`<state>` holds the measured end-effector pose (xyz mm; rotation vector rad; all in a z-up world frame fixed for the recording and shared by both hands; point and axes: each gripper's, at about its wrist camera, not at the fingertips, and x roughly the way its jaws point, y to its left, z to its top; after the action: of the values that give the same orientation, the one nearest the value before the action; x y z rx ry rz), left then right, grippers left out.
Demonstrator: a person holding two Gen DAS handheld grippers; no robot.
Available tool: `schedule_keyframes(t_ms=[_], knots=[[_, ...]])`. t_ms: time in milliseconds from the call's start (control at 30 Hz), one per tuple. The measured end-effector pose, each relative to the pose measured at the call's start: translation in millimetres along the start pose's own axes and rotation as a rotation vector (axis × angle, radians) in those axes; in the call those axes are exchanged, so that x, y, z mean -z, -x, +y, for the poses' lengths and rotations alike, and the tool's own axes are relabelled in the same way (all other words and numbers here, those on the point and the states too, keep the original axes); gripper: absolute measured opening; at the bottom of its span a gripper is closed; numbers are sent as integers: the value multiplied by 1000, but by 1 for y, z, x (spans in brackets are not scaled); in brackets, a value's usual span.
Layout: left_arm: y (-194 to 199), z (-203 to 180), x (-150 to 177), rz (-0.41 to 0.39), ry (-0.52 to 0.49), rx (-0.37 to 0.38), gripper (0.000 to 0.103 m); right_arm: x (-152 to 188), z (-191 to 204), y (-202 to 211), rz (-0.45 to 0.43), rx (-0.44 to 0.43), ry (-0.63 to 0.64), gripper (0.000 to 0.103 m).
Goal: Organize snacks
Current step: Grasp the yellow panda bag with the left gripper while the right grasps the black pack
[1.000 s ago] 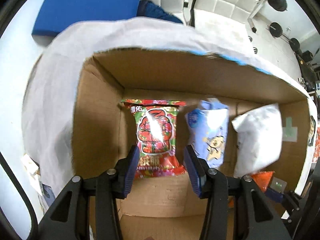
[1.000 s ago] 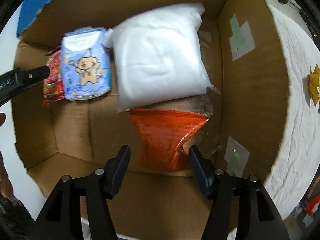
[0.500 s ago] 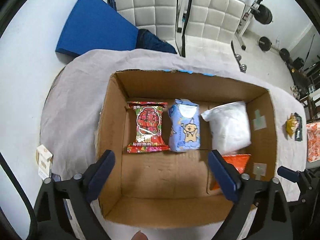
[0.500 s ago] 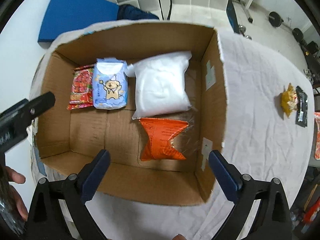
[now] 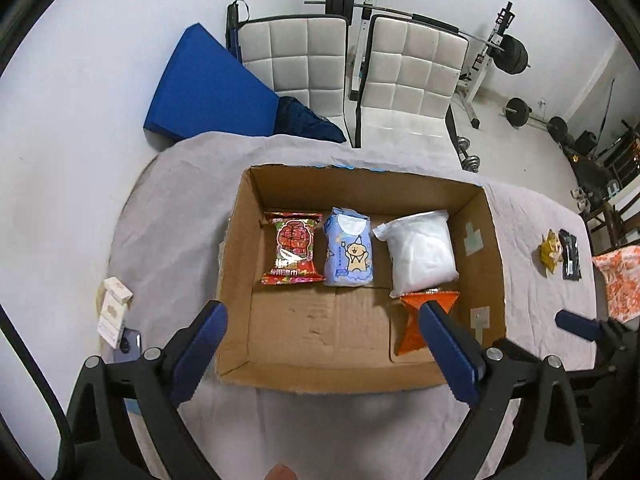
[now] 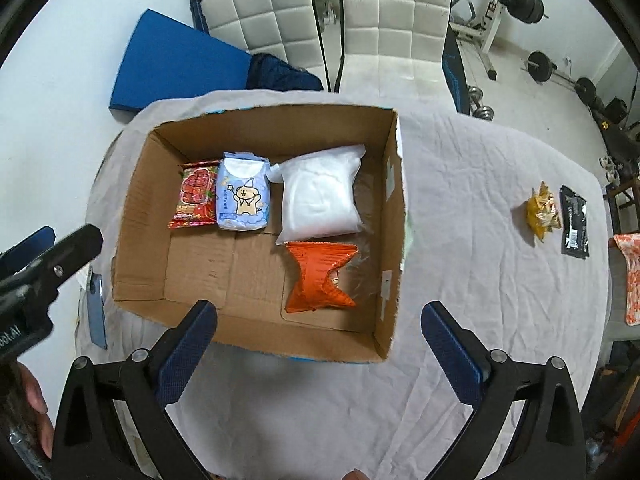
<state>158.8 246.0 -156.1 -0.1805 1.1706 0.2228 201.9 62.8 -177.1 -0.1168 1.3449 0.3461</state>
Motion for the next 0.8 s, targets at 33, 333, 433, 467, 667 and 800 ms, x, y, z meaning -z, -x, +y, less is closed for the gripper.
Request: schedule_keyframes(t_ms=[33, 333, 433, 467, 667, 800], knots=[[4, -2, 2, -4, -7, -2, 98, 2, 0, 4, -5, 0, 7, 103], [17, -20, 13, -6, 6, -1, 98, 13, -11, 19, -14, -60, 12, 103], [20, -30, 11, -9, 7, 0, 98, 13, -22, 23, -22, -70, 4, 103], [21, -34, 10, -11, 5, 1, 98, 12, -27, 24, -23, -75, -1, 103], [29, -79, -4, -34, -46, 20, 98, 8, -91, 34, -34, -76, -79, 103], [24, -136, -17, -35, -119, 59, 98, 5, -157, 36, -42, -31, -170, 103]])
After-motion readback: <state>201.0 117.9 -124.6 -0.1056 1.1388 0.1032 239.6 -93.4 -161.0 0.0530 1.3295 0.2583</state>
